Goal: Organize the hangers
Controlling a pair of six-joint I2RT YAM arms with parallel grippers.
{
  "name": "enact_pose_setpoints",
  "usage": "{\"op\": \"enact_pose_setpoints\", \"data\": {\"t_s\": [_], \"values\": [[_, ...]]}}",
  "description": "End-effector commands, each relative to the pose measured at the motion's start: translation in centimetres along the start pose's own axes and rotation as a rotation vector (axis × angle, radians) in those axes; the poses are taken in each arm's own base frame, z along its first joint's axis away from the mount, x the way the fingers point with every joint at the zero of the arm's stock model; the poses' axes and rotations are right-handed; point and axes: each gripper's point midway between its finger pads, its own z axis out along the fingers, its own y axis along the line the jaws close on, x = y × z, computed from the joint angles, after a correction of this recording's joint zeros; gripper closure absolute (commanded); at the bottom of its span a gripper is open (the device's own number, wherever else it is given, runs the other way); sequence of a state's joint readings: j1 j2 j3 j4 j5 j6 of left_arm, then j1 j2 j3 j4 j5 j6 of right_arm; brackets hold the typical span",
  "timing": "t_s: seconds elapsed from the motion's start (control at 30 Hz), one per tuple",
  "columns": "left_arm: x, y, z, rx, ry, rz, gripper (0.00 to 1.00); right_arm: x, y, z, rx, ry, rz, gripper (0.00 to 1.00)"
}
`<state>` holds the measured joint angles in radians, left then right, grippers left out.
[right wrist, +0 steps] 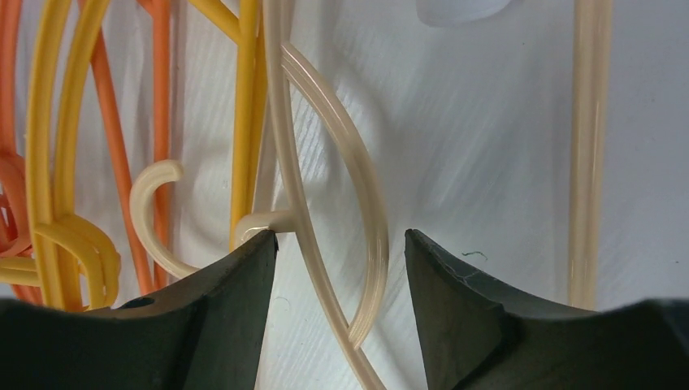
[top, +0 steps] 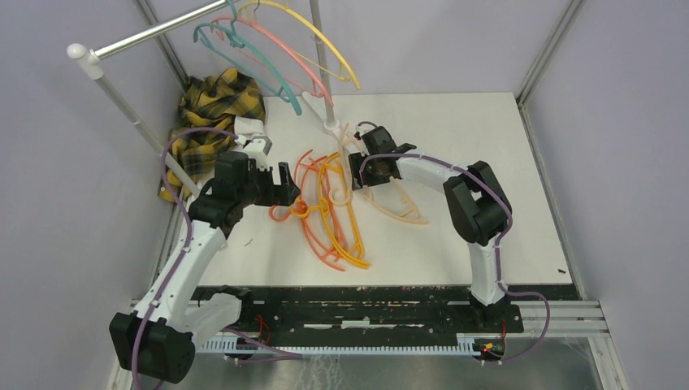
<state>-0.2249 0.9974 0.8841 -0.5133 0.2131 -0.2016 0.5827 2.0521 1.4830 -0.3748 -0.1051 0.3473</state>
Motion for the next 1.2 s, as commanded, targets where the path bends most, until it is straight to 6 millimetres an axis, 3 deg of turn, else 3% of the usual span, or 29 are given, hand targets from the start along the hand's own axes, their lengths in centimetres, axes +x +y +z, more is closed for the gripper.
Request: {"op": "enact_pose_setpoints", "data": {"t_s": [0.0, 0.27, 0.43, 0.53, 0.73, 0.93, 1.07, 1.17], "values": [[-0.8, -1.0, -0.3, 0.045, -0.05, -0.044, 0.06, -1.1, 0.6, 0.6, -0.022, -0.024, -0.003, 0.34], [-1.1, -1.5, -0.9, 0.065, -0.07, -0.05, 0.07, -0.3, 0.7, 1.1, -0.036, -0.005, 0.015, 0.6], [-1.4, -2.0, -1.5, 0.085, -0.081, -0.05, 0.07, -1.2, 0.9, -1.1, -0.029, -0.039, 0.019, 0.87], [-1.4, -2.4, -1.6, 0.107, -0.081, -0.049, 0.07, -1.9, 1.4, -3.2, -0.037, -0.076, 0.03, 0.99], [-1.0, -4.0, -1.5, 0.203, -0.069, -0.055, 0.07, -3.8, 3.2, -8.0, -0.111, -0.179, 0.068, 0.99], [-0.3, -7.7, -2.3, 0.436, -0.061, -0.072, 0.06, -6.5, 5.7, -11.9, -0.225, -0.307, 0.143, 0.99], [-0.7, -9.8, -3.2, 0.589, -0.15, -0.122, 0.04, -8.9, 8.7, -12.8, -0.396, -0.388, 0.284, 0.99], [-0.6, -10.2, -3.8, 0.62, -0.214, -0.151, 0.03, -10.4, 10.7, -12.9, -0.498, -0.43, 0.391, 0.99]]}}
